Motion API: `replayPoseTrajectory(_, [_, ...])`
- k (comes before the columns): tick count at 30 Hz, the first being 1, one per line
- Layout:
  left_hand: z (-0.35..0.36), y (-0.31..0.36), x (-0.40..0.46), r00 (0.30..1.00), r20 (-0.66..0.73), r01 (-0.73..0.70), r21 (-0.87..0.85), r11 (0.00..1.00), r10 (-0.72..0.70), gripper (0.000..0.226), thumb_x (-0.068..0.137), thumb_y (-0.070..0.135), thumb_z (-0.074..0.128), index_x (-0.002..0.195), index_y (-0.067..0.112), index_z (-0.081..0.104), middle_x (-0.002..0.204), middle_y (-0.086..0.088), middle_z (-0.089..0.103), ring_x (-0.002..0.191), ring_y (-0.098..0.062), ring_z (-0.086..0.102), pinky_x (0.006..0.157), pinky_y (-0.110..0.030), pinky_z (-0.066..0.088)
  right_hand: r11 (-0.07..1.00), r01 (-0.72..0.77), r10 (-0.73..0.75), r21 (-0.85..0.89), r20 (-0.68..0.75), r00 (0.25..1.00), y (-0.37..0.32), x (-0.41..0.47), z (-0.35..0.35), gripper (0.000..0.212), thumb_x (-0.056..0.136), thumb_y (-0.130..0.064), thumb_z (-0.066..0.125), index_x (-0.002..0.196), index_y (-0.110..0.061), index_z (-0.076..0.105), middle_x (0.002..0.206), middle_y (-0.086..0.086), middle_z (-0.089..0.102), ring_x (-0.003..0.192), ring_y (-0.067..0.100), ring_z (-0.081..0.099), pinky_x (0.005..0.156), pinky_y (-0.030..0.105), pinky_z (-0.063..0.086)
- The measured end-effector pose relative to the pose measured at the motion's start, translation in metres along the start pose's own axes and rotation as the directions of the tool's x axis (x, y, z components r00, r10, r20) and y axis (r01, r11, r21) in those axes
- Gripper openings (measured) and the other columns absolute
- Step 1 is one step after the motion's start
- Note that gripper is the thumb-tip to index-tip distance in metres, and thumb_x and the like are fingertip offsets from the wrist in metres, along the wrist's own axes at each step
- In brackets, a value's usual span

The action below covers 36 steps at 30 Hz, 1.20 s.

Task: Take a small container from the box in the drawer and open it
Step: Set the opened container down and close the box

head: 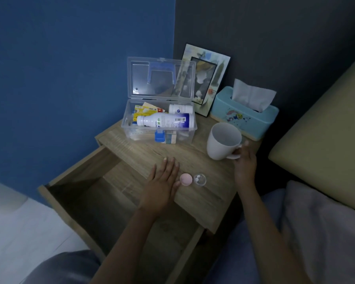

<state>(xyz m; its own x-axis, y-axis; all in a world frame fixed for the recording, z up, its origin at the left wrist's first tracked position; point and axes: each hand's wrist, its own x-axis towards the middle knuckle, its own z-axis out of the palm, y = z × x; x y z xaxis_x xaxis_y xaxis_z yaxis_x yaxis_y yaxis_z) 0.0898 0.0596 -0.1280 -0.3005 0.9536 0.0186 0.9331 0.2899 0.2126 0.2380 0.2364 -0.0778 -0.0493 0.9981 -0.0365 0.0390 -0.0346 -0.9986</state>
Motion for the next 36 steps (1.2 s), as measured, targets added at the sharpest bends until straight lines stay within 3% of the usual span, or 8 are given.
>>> replayPoseTrajectory(3, [-0.002, 0.001, -0.002, 1.0, 0.004, 0.002, 0.002, 1.0, -0.002, 0.057, 0.102, 0.039, 0.019, 0.155, 0.019, 0.008, 0.164, 0.001, 0.0, 0.152, -0.02, -0.004, 0.123, -0.039, 0.0, 0.998, -0.047, 0.047, 0.036, -0.001, 0.999, -0.002, -0.016, -0.003, 0.033, 0.102, -0.033, 0.037, 0.092, -0.009, 0.058, 0.098, 0.016, 0.06, 0.097, 0.027, 0.057, 0.095, 0.046, 0.046])
replayPoseTrajectory(8, [-0.005, 0.002, -0.003, 1.0, 0.013, 0.01, 0.021, 1.0, -0.01, 0.058, 0.102, 0.039, 0.017, 0.155, 0.02, 0.003, 0.164, 0.002, -0.004, 0.152, -0.018, -0.006, 0.123, -0.037, -0.001, 0.996, -0.059, 0.059, 0.061, 0.006, 0.998, -0.002, -0.027, -0.008, 0.034, 0.102, -0.03, 0.038, 0.075, -0.016, 0.054, 0.082, 0.01, 0.058, 0.088, 0.026, 0.055, 0.087, 0.044, 0.044])
replayPoseTrajectory(21, [-0.005, 0.0, -0.003, 1.0, 0.016, -0.006, -0.014, 1.0, 0.006, 0.058, 0.102, 0.04, 0.018, 0.155, 0.019, 0.004, 0.164, 0.0, -0.003, 0.151, -0.019, -0.007, 0.123, -0.037, -0.002, 0.991, -0.109, 0.106, 0.078, 0.032, 0.994, 0.002, -0.03, -0.012, 0.027, 0.101, -0.03, 0.04, 0.089, -0.012, 0.057, 0.088, 0.004, 0.06, 0.094, 0.022, 0.056, 0.088, 0.039, 0.044])
replayPoseTrajectory(26, [-0.02, -0.005, -0.009, 0.989, -0.121, 0.047, -0.279, 0.959, -0.084, 0.059, 0.1, 0.042, 0.024, 0.153, 0.017, 0.016, 0.162, 0.0, 0.008, 0.15, -0.016, -0.003, 0.123, -0.036, 0.004, 0.965, 0.204, -0.218, -0.163, -0.078, 0.973, -0.017, -0.035, -0.013, 0.031, 0.1, -0.035, 0.039, 0.111, -0.008, 0.049, 0.099, 0.003, 0.056, 0.089, 0.012, 0.054, 0.069, 0.006, 0.04])
replayPoseTrajectory(28, [-0.033, -0.011, -0.007, 0.961, -0.239, 0.048, -0.336, 0.941, -0.135, 0.062, 0.097, 0.044, 0.021, 0.152, 0.014, 0.022, 0.161, -0.003, 0.014, 0.15, -0.017, 0.001, 0.123, -0.04, 0.009, 0.928, 0.358, -0.364, -0.103, -0.051, 0.93, -0.041, -0.035, 0.004, 0.034, 0.097, -0.037, 0.041, 0.11, -0.009, 0.053, 0.098, -0.007, 0.058, 0.087, -0.004, 0.056, 0.073, 0.0, 0.039])
replayPoseTrajectory(31, [-0.058, -0.029, 0.004, 0.864, -0.434, 0.072, -0.393, 0.917, -0.254, 0.059, 0.098, 0.042, 0.028, 0.149, 0.013, 0.033, 0.158, -0.007, 0.028, 0.149, -0.02, 0.017, 0.12, -0.038, 0.017, 0.926, 0.374, -0.377, 0.052, 0.063, 0.924, -0.075, -0.02, 0.054, 0.014, 0.097, -0.031, 0.045, 0.099, -0.02, 0.055, 0.091, -0.019, 0.057, 0.083, -0.021, 0.054, 0.078, 0.003, 0.041])
replayPoseTrajectory(33, [-0.074, -0.045, 0.014, 0.793, -0.485, 0.129, -0.46, 0.879, -0.37, 0.059, 0.098, 0.047, 0.03, 0.147, 0.015, 0.036, 0.156, -0.007, 0.034, 0.146, -0.02, 0.026, 0.118, -0.038, 0.024, 0.955, 0.295, -0.296, 0.032, 0.173, 0.939, -0.092, -0.001, 0.097, 0.019, 0.1, -0.032, 0.041, 0.101, -0.018, 0.054, 0.09, -0.016, 0.057, 0.079, -0.017, 0.054, 0.078, 0.015, 0.041])
replayPoseTrajectory(36, [-0.088, -0.068, 0.033, 0.768, -0.387, 0.241, -0.564, 0.79, -0.51, 0.067, 0.095, 0.056, 0.024, 0.149, 0.017, 0.029, 0.159, -0.008, 0.026, 0.148, -0.022, 0.021, 0.118, -0.039, 0.021, 0.974, 0.167, -0.105, -0.155, 0.345, 0.933, -0.097, 0.039, 0.157, 0.053, 0.102, -0.04, 0.031, 0.136, -0.003, 0.045, 0.135, 0.016, 0.054, 0.124, 0.022, 0.052, 0.098, 0.032, 0.038])
